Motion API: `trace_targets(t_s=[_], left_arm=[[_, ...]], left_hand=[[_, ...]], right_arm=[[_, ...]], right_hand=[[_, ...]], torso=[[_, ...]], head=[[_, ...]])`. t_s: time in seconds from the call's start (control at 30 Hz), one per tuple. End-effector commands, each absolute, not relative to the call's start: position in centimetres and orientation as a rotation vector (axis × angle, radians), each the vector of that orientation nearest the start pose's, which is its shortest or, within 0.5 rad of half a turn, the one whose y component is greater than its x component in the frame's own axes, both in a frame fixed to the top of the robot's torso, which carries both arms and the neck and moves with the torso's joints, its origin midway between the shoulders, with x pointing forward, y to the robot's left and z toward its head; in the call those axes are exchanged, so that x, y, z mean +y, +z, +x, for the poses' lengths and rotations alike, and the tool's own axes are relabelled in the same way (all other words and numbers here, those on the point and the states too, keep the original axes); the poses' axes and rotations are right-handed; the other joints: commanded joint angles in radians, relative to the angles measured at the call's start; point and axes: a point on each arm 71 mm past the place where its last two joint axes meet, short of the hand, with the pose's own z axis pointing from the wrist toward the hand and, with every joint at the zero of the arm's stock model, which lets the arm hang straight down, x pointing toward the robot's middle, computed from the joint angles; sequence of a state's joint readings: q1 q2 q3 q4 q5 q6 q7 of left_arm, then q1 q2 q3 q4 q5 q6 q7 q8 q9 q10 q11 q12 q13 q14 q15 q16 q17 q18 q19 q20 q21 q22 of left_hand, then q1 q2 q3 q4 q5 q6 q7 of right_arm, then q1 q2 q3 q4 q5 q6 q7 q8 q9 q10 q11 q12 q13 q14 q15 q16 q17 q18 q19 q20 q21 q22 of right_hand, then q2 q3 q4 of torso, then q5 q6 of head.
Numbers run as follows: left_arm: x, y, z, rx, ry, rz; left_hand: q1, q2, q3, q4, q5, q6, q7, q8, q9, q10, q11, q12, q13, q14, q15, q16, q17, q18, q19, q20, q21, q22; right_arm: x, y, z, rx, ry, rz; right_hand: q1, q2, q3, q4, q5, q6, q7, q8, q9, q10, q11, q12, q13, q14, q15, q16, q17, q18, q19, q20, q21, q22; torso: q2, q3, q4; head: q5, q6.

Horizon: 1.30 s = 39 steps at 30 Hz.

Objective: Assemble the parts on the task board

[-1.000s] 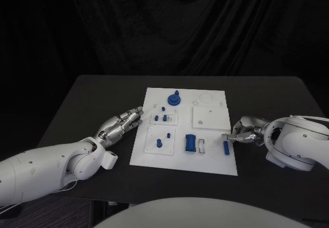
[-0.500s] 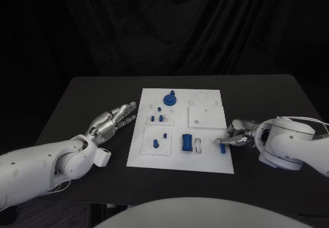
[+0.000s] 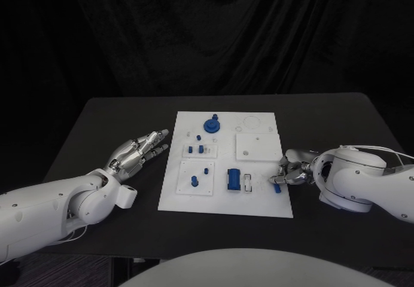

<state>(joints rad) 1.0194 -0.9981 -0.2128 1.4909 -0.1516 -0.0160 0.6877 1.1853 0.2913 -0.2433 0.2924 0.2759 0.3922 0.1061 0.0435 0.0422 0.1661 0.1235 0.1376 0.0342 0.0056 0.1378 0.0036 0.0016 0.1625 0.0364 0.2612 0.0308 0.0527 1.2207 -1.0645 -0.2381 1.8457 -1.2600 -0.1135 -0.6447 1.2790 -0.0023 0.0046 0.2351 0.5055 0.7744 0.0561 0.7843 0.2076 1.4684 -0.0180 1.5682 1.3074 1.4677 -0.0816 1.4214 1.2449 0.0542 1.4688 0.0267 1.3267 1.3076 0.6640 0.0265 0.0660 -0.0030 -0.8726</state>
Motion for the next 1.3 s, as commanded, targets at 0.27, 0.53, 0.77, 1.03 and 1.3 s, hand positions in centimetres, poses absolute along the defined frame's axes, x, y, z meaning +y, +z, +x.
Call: trace_targets(t_s=[0.27, 0.53, 0.77, 1.03, 1.3], left_arm=[[27.9, -28.5, 41.2, 1.408, -1.789, -0.943], [27.9, -28.6, 41.3, 1.415, -1.792, -0.945], [27.8, -28.7, 41.4, 1.419, -1.794, -0.947], [27.9, -28.8, 41.4, 1.425, -1.791, -0.95], [27.8, -28.8, 41.4, 1.429, -1.789, -0.951]], left_hand=[[0.033, 0.0, 0.02, 0.0, 0.042, 0.027, 0.024, 0.01, 0.004, -0.003, 0.002, 0.004, 0.0, 0.0, 0.004, -0.002, 0.0, 0.02, -0.006, 0.007, -0.004, -0.002], [0.052, -0.001, 0.028, -0.002, 0.063, 0.03, 0.027, 0.012, 0.004, -0.001, 0.007, 0.009, 0.001, 0.003, 0.008, -0.001, 0.001, 0.02, -0.005, 0.008, -0.003, -0.001], [0.062, -0.001, 0.032, -0.002, 0.074, 0.036, 0.03, 0.013, 0.005, 0.003, 0.012, 0.015, 0.002, 0.005, 0.01, 0.0, 0.002, 0.02, -0.004, 0.009, -0.002, 0.0], [0.074, -0.001, 0.038, -0.003, 0.084, 0.038, 0.034, 0.014, 0.005, 0.007, 0.016, 0.019, 0.002, 0.006, 0.012, 0.0, 0.002, 0.02, -0.004, 0.01, -0.002, -0.001], [0.076, -0.001, 0.039, -0.003, 0.086, 0.04, 0.035, 0.015, 0.005, 0.008, 0.017, 0.021, 0.002, 0.006, 0.012, 0.0, 0.002, 0.02, -0.004, 0.01, -0.002, -0.001]], right_arm=[[-24.7, -26.6, 38.2, 2.33, 0.128, 0.08], [-24.4, -27.0, 38.2, 2.344, 0.115, 0.062], [-24.1, -27.2, 38.2, 2.355, 0.128, 0.09], [-24.2, -27.6, 37.8, 2.416, 0.29, 0.442], [-23.7, -26.9, 37.8, 2.433, 0.443, 0.701]], right_hand=[[0.048, 0.001, 0.015, -0.023, 0.038, -0.012, 0.008, -0.054, -0.012, 0.102, 0.004, 0.003, 0.263, 0.047, 0.001, -0.006, -0.005, 0.002, 0.02, 0.002, -0.009, 0.189], [0.072, 0.001, 0.025, -0.038, 0.057, -0.008, 0.007, -0.057, -0.005, 0.102, 0.004, 0.003, 0.263, 0.047, 0.001, -0.007, -0.008, 0.002, 0.02, 0.002, -0.008, 0.189], [0.1, -0.004, 0.042, -0.062, 0.138, 0.005, 0.005, -0.057, 0.008, 0.102, 0.001, 0.003, 0.263, 0.047, -0.001, -0.008, -0.01, 0.001, 0.021, 0.0, -0.006, 0.19], [0.117, -0.001, 0.068, -0.092, 0.22, 0.025, -0.007, -0.029, 0.042, 0.102, -0.009, 0.003, 0.263, 0.05, -0.009, -0.001, -0.001, -0.002, 0.028, -0.007, 0.012, 0.195], [0.113, 0.001, 0.071, -0.093, 0.224, 0.026, -0.009, -0.022, 0.049, 0.102, -0.01, 0.003, 0.263, 0.05, -0.01, -0.002, -0.004, -0.002, 0.027, -0.008, 0.01, 0.194]], torso=[[0.001, -0.0004, 0.0007], [0.001, -0.0009, 0.0013], [0.001, -0.0011, 0.0015], [0.001, -0.0012, 0.0004], [0.001, -0.0004, 0.0001]], head=[[0.005, 0.0], [0.005, 0.0], [0.011, 0.0], [0.019, 0.0], [0.021, 0.0]])
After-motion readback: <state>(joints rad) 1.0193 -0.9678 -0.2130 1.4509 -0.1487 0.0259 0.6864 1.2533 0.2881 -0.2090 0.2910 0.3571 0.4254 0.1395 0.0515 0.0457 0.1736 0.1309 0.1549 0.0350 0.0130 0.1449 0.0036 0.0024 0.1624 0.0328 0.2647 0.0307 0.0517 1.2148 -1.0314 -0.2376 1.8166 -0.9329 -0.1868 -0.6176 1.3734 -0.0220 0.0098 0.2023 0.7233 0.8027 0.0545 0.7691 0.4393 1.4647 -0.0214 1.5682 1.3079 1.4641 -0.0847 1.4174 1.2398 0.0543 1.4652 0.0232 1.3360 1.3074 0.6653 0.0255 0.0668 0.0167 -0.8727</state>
